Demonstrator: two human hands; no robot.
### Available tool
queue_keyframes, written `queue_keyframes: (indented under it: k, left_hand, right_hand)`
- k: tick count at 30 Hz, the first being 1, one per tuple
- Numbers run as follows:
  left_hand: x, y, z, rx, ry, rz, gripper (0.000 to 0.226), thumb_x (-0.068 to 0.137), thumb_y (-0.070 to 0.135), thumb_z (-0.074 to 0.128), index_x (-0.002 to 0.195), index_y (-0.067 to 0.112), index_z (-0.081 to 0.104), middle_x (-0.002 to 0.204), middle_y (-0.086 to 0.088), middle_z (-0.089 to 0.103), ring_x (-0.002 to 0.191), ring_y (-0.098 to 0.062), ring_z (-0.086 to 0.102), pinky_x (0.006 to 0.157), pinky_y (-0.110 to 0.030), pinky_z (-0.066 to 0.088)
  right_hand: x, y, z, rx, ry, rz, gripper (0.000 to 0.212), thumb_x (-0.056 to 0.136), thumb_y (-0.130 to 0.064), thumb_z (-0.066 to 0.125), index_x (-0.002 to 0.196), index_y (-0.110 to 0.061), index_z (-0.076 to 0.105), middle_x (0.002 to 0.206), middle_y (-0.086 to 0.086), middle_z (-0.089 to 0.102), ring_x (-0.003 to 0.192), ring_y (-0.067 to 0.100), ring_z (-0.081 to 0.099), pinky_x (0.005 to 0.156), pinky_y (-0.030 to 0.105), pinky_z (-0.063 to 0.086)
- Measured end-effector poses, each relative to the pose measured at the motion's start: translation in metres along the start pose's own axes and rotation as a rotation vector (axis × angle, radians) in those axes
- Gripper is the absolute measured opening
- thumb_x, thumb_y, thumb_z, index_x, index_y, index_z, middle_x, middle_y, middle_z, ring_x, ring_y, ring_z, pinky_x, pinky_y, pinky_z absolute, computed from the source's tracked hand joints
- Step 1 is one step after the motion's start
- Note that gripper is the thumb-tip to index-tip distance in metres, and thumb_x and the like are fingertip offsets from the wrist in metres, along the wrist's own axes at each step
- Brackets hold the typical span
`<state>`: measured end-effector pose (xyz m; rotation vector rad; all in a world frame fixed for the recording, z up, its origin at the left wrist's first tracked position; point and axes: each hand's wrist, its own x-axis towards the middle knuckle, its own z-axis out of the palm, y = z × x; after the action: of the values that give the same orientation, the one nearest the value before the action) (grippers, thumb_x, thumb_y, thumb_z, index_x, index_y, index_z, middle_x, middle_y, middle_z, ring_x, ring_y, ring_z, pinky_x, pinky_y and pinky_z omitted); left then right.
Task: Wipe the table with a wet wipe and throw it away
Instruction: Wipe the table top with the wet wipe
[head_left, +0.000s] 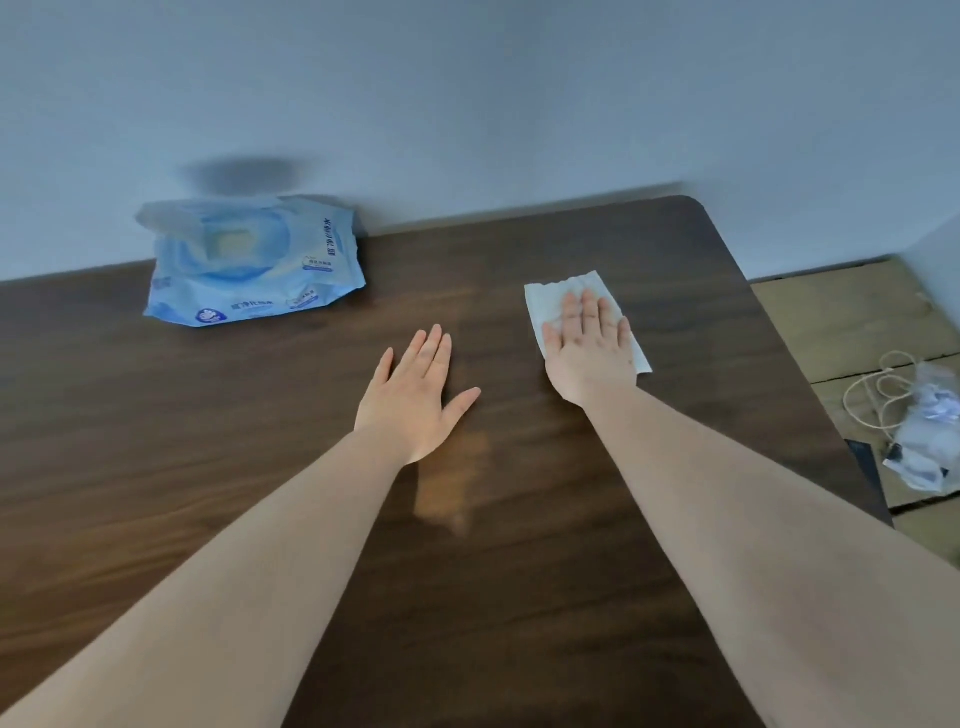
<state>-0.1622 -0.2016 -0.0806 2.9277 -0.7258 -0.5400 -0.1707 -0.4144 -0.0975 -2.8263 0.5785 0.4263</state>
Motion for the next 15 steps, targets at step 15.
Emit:
queue_keyframes:
  k: [15]
  left_hand:
    - [-0.232,-0.318,0.027,-0.034,0.063,-0.724,0.099,0.075,0.08,0.007,0.151,0.017,-0.003,0.161,-0.002,-0.008,0.147,-0.019,-0.009,0.118,-0.046,0.002]
  right_hand:
    - [-0.075,-0.368,0.097,-0.174,-0.064,-0.62,0.058,0.099,-0.043,0.009,0.151,-0.021,-0.006,0.161,0.004,-0.007,0.147,0.023,-0.012,0.118,0.04,-0.007]
